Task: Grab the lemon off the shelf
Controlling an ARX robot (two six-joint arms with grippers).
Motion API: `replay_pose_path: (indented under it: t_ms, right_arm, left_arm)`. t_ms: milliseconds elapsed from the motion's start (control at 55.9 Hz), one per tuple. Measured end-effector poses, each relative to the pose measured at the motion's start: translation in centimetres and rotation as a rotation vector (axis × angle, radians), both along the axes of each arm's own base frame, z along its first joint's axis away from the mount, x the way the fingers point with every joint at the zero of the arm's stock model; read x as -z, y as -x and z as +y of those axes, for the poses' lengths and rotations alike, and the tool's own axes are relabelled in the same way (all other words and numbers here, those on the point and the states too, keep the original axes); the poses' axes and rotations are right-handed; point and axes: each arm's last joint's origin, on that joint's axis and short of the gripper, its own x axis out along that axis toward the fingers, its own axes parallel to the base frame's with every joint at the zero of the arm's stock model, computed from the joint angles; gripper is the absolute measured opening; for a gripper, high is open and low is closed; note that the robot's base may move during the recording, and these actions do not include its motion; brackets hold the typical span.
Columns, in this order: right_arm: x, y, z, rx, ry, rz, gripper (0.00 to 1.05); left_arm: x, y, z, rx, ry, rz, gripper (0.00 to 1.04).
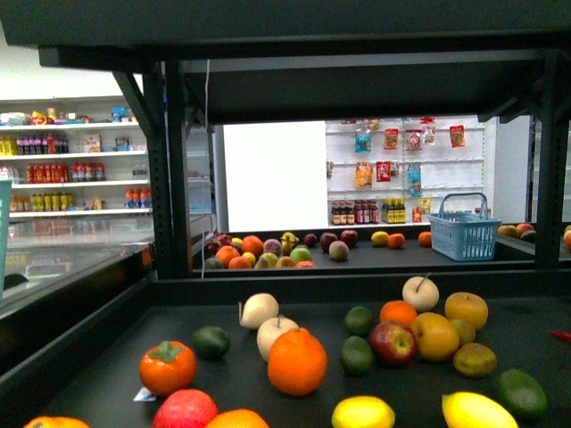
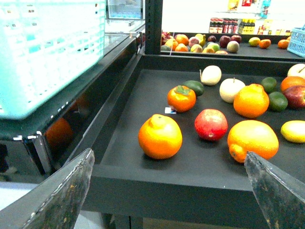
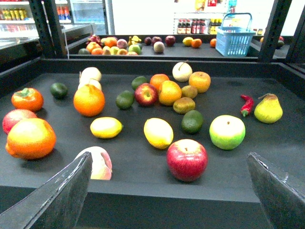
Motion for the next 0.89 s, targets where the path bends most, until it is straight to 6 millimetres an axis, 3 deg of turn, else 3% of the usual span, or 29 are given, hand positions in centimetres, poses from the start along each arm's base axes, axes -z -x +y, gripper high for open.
replay_pose_path:
  t_ms: [894]
  right_arm:
    - [0.00, 0.00, 0.00, -0.001, 0.001, 0.000, 0.97]
  left_arm:
    - [0.00, 0.00, 0.00, 0.000, 0.000, 0.000, 0.97]
